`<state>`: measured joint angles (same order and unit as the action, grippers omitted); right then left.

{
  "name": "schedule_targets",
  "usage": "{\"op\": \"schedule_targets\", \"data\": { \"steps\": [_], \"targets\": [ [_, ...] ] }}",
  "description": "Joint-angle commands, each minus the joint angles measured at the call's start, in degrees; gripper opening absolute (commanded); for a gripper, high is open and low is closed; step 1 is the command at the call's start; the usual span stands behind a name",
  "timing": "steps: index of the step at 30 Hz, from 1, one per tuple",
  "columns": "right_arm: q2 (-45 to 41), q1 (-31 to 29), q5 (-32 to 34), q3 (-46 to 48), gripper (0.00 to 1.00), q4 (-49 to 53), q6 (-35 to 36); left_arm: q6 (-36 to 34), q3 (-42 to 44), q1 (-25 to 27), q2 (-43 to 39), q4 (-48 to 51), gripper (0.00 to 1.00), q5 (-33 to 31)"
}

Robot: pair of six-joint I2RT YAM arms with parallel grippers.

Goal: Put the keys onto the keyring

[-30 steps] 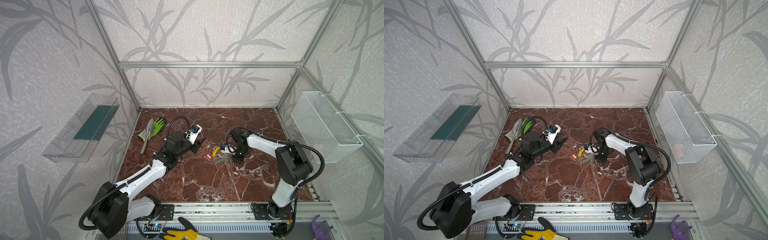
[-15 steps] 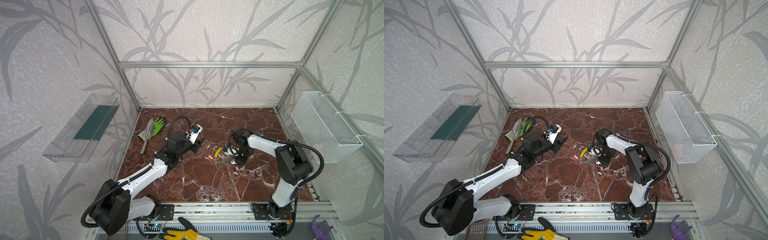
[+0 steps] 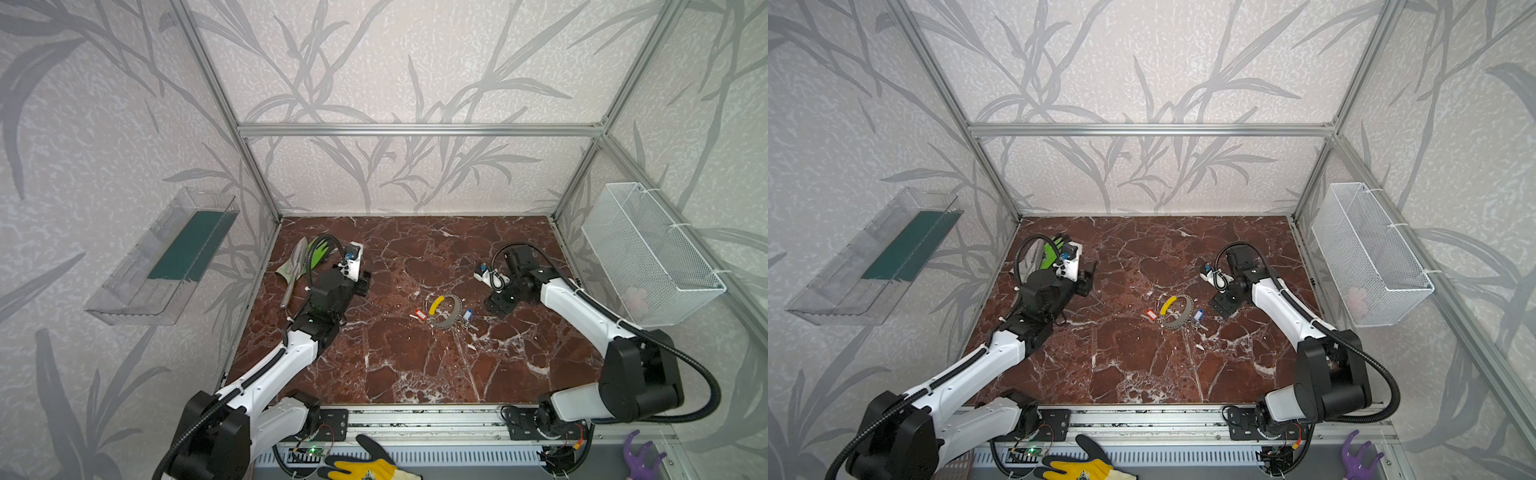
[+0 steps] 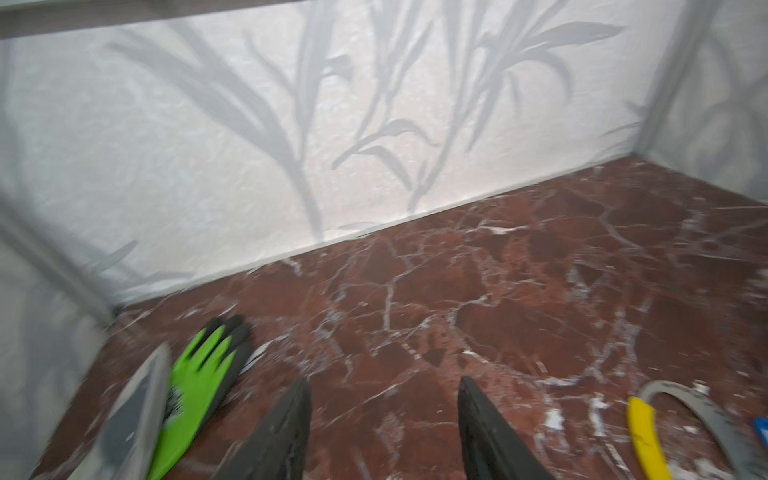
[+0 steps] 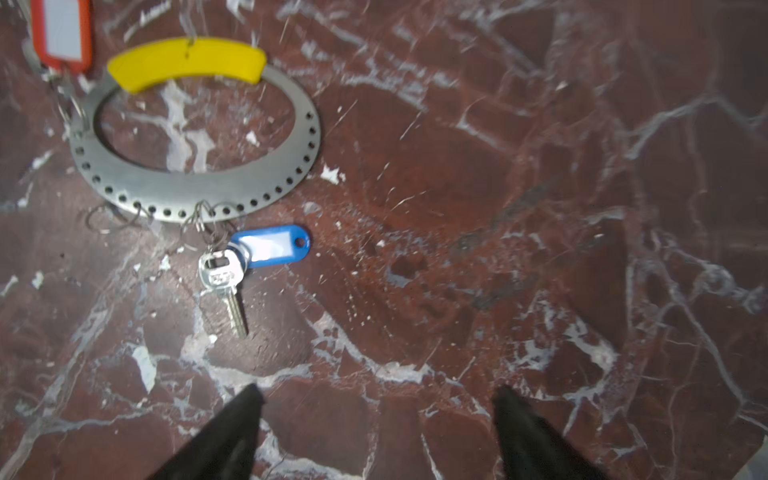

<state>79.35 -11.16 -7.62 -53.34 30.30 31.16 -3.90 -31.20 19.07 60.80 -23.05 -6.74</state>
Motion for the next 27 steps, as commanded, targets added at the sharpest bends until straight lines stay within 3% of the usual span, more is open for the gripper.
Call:
{"op": "schedule_targets", "data": {
  "steps": [1,4,7,10,12,14,17,18,20,22,23,24,25,27],
  "targets": [
    [-6.0,3.9,-4.7,9.1,0.99,-21.5,-11.0,3.2,4.3,-4.8,-1.5,-2.5,0.62,-11.8],
    [-11.2,6.5,-2.7,21.4,0.99,-42.5,-18.1,4.2,6.7,-9.3,0.1,-3.7,0.68,-16.1],
    [-10.1,9.3,-0.4,32.1,0.99,-63.5,-24.9,5.4,7.8,-12.9,5.8,-8.2,0.71,-15.6],
    [-2.8,11.2,0.0,37.2,0.99,-81.1,-27.6,3.0,9.9,-13.3,12.2,-16.9,0.72,-16.3],
    [-1.7,12.0,-1.3,36.0,0.99,-80.9,-30.5,2.4,12.9,-13.4,16.9,-28.5,0.73,-14.5],
    [1.2,12.1,-4.4,35.8,0.99,-82.2,-30.0,2.1,13.1,-13.7,22.2,-32.8,0.73,-13.3],
    [14.6,12.0,-9.4,39.6,0.99,-107.7,-29.5,1.9,14.2,-14.1,27.6,-40.2,0.74,-11.8],
    [15.8,12.7,-10.0,41.0,0.99,-110.0,-30.2,3.2,14.4,-14.8,27.6,-39.3,0.75,-10.9],
    [11.5,13.3,-6.3,40.7,0.99,-102.2,-31.2,1.2,13.8,-15.3,30.4,-41.4,0.76,-6.5],
    [11.5,13.1,-10.0,37.1,0.99,-96.4,-29.8,2.7,12.4,-16.1,29.1,-36.4,0.79,-5.9],
    [12.7,12.5,-11.3,35.4,0.99,-95.6,-29.1,3.4,11.2,-16.2,28.2,-32.8,0.83,-6.9],
    [12.3,12.3,-12.3,33.8,0.99,-91.7,-28.4,3.8,10.8,-16.3,28.2,-32.1,0.99,-7.7],
    [11.3,12.1,-11.7,32.8,0.99,-88.0,-27.6,4.1,11.0,-16.3,28.7,-33.5,0.99,-8.9],
    [11.9,11.9,-11.2,33.2,0.99,-90.3,-28.0,3.2,12.0,-16.2,30.1,-38.0,0.99,-9.4]
  ]
}}
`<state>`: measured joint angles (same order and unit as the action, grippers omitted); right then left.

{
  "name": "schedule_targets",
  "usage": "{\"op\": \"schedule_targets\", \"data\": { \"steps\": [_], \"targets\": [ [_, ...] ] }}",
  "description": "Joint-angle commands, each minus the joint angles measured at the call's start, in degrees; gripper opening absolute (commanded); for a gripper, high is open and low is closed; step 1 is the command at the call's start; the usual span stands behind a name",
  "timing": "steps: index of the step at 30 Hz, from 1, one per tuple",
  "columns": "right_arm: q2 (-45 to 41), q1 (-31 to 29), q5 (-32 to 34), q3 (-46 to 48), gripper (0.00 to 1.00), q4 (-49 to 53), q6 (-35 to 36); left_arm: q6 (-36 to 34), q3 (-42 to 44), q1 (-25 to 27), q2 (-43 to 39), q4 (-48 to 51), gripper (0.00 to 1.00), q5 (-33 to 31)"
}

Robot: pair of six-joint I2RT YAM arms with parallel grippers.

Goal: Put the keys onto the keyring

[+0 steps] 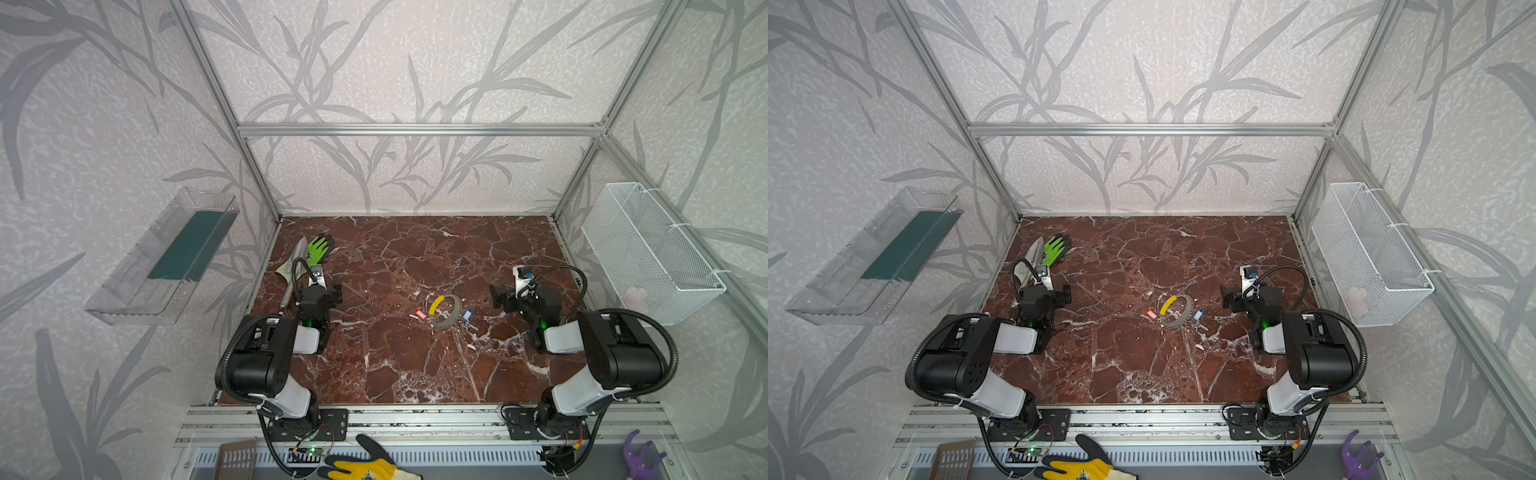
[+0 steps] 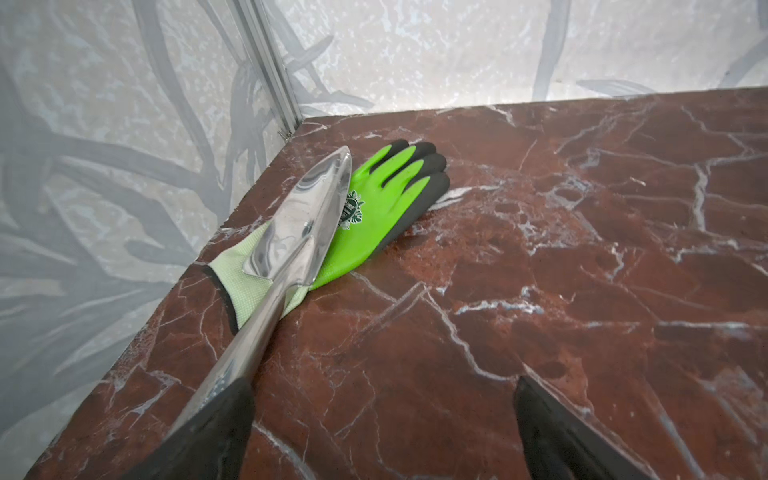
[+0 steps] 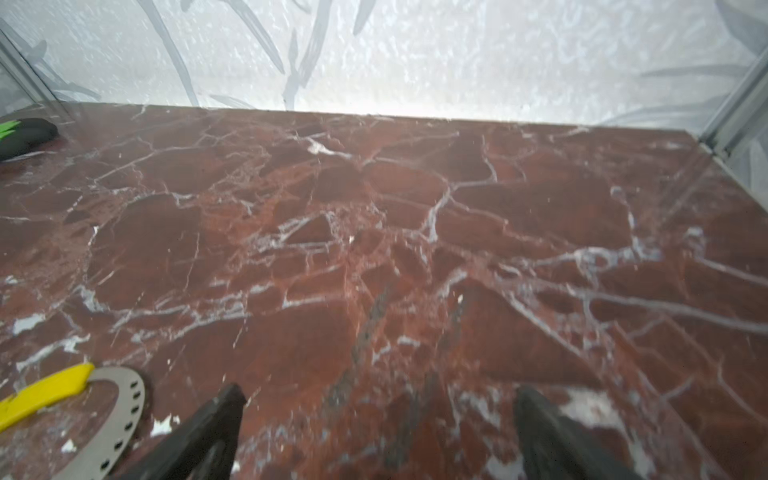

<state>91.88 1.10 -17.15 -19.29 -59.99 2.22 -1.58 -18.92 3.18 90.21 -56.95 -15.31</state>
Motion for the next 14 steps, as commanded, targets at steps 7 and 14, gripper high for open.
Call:
{"op": "schedule_targets", "data": {
  "steps": [7,14],
  "targets": [
    [-0.4,-0.4,0.4,-0.5,0.99,-0.8,0.2,1.6,-1.1,-0.5,0.3,-1.3,0.99,-0.1],
    [-0.8,-1.8,-0.2,-1.7,0.99,2.3,2.5,2.7,-3.3,-3.4,-0.2,3.6,0.99,6.4]
  ]
}}
